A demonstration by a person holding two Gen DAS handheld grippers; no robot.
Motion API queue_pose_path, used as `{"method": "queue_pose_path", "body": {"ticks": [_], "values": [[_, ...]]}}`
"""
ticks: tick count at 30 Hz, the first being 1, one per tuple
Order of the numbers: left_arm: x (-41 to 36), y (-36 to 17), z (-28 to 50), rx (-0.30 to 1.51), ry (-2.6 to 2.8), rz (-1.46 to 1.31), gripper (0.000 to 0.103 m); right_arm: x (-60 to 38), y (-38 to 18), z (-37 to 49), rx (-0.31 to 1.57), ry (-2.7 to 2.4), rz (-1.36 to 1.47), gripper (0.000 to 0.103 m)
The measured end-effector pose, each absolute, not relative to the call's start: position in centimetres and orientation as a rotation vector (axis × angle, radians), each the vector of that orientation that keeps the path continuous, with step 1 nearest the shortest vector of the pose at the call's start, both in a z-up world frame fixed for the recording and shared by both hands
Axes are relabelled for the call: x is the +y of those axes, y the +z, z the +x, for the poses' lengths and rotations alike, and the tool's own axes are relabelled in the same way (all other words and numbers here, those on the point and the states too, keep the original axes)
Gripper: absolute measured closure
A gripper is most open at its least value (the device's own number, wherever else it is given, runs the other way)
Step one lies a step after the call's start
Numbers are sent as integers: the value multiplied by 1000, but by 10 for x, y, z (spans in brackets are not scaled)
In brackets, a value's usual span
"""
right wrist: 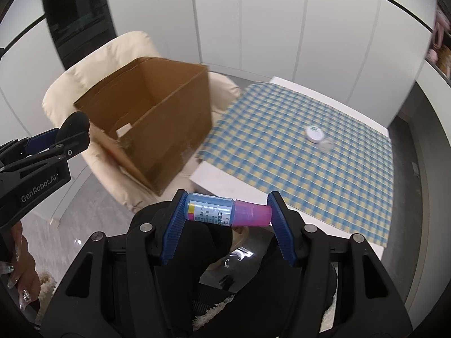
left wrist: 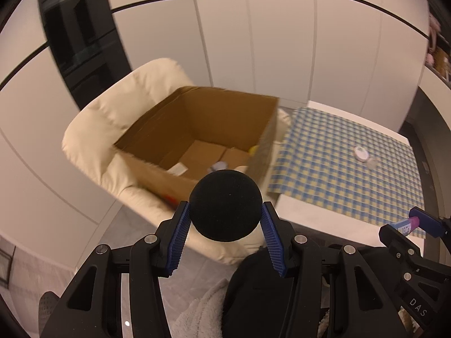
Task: Organize objects
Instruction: 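Carry the black pad with the left tool while the right tool carries the tube toward the box, then open the left tool over the box while the right tool releases the tube into it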
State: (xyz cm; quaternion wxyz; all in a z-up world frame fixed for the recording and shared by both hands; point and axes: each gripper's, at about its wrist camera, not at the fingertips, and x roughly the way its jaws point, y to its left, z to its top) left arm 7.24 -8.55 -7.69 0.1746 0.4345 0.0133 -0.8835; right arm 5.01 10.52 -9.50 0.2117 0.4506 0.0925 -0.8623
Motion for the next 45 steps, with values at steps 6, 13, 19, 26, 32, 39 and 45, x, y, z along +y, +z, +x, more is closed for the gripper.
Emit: {"method": "queue_pose_path", "body": {"ticks": [6, 13, 19, 26, 32, 39, 45], "values": [[-127, -81, 86, 108, -2415, 1213, 52, 61, -99, 51, 328, -2309, 1218, 43], [-159, -84, 94, 171, -2355, 1194, 52, 32, -99, 54, 402, -2266, 1178, 43], [-161, -83, 88, 176, -2357, 1176, 52, 27, -99, 52, 417, -2271, 1168, 43], [-167, -76, 76, 185, -2363, 1139, 52, 14, -96, 37, 448, -2272, 1132, 43], [-180, -80, 58, 196, -2346, 1139, 52, -4, -96, 17, 458, -2270, 1113, 43], [-203, -93, 31, 213, -2324, 1144, 52, -30, -99, -14, 438, -2260, 1101, 43], [-221, -101, 3, 226, -2306, 1143, 52, -56, -104, -42, 438, -2243, 1089, 43]]}}
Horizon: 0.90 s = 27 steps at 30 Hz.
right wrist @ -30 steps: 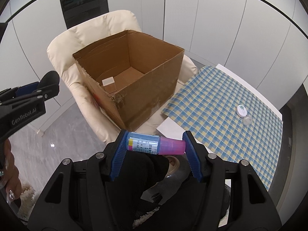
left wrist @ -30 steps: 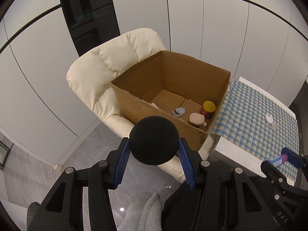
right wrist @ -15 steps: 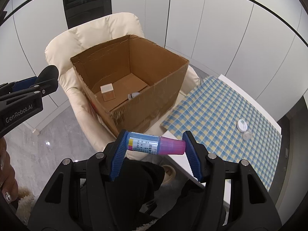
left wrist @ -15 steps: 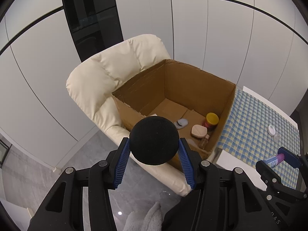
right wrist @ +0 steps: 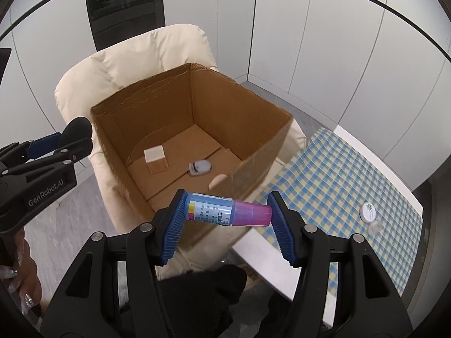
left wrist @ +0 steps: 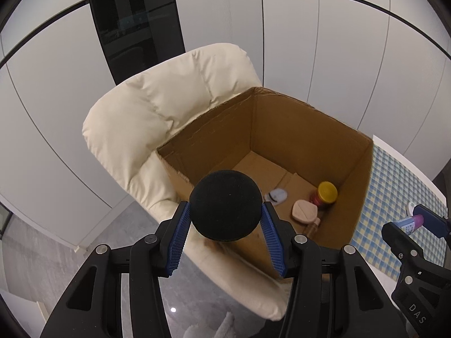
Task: Organize objects
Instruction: 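Open the left tool over the box while the right tool releases the tube into it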
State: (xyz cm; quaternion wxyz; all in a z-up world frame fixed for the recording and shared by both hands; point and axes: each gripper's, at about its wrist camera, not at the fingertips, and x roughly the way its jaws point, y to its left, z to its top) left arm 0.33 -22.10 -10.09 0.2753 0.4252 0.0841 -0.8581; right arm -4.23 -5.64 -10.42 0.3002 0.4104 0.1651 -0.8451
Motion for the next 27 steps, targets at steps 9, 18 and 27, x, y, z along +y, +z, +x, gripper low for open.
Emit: {"method": "queue_pose_path", "body": {"ticks": [9, 18, 27], "values": [[-239, -114, -43, 201, -2290, 1149, 52, -96, -121, -82, 448, -2217, 1076, 43], [-247, -131, -68, 186, -2281, 1194, 52, -110, -137, -104, 434, -2200, 1098, 43], [-255, -135, -68, 186, -2245, 1189, 1, -105, -136, -111, 394, -2269, 1053, 11]]}}
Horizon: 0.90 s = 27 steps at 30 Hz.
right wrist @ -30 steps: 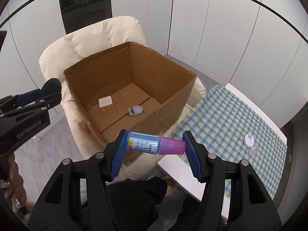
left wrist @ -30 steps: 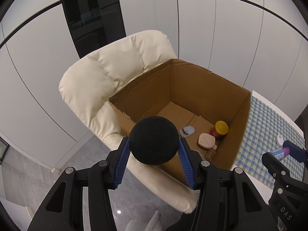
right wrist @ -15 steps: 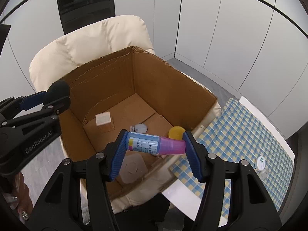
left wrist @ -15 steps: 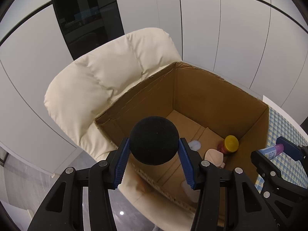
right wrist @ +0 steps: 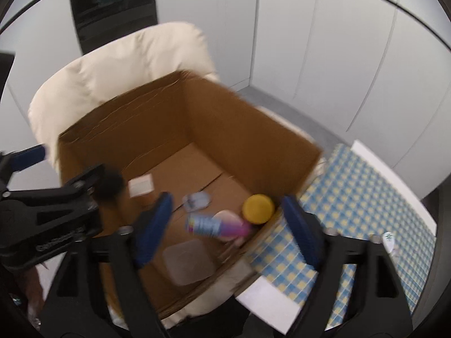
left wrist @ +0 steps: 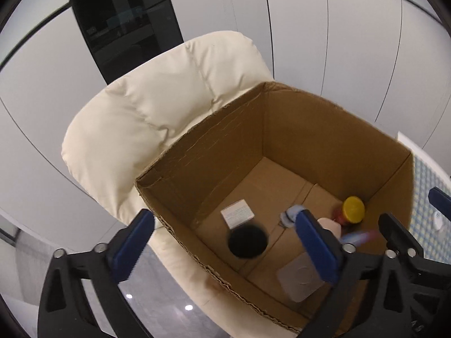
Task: Organize objects
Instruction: 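Open the left tool over the box while the right tool releases the tube into it, then withdraw both open tools up and away from the cardboard box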
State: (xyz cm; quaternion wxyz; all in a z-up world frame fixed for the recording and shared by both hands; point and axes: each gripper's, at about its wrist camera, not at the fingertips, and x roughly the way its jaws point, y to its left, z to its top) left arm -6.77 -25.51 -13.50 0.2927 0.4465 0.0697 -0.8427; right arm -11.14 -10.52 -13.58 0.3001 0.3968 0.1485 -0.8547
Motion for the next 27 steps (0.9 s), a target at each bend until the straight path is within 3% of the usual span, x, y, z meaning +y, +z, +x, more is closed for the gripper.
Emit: {"method": "queue_pose_path", "body": {"ticks": [3, 27], "values": [[-260, -135, -64, 250, -2266, 1191, 1, -101, -134, -115, 348, -2254, 1067, 11], [-263, -130, -59, 243, -2265, 1169, 1, -101, -141, -119, 349, -2240, 1106, 11]]}}
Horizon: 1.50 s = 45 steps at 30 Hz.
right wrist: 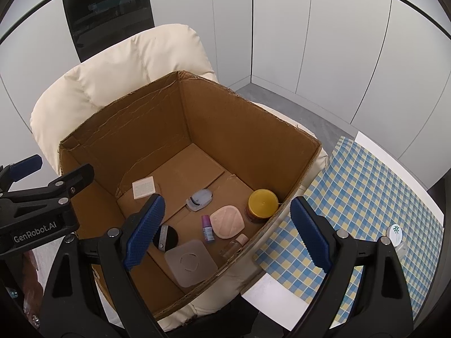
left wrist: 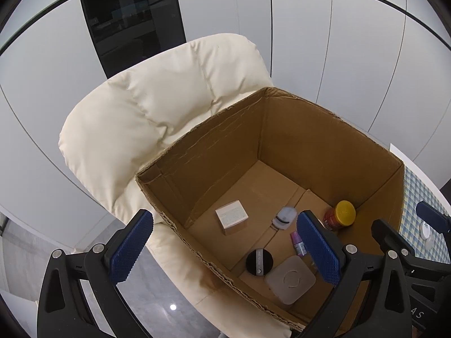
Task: Organize objects
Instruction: 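Withdraw both open tools up and away from the cardboard box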
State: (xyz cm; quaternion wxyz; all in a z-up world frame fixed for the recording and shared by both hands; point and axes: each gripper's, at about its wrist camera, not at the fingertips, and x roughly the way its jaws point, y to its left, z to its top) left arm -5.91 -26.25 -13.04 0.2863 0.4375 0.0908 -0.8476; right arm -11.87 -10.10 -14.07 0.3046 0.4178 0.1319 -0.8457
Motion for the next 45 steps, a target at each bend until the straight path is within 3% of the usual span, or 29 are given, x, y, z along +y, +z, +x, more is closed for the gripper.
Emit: {"method": "queue_pose_path", "body": {"ticks": [19, 45], "values": [[-244, -111, -23, 253, -2278, 1176, 1, -78, -115, -99, 289, -2283, 1132, 11], [-180, -65, 90, 233, -2372, 1140, 1, 11, -59, 15, 280, -2331, 1094, 11]]}}
